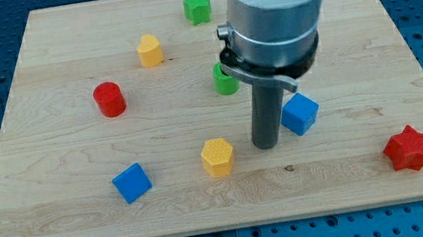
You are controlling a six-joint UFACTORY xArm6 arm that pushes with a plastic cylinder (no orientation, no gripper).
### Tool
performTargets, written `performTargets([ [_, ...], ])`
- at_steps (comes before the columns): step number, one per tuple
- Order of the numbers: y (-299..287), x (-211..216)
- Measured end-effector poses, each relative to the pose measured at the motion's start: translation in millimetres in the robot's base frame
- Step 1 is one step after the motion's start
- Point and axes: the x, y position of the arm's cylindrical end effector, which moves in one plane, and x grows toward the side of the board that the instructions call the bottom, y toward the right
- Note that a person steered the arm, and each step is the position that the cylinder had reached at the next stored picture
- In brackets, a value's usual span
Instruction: Slide the blue cube to the left side of the red star
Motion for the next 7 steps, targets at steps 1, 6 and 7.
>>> performTargets([
  [1,0.0,-25.5],
  [6,74.3,-27.1],
  [7,74.4,-14.5],
])
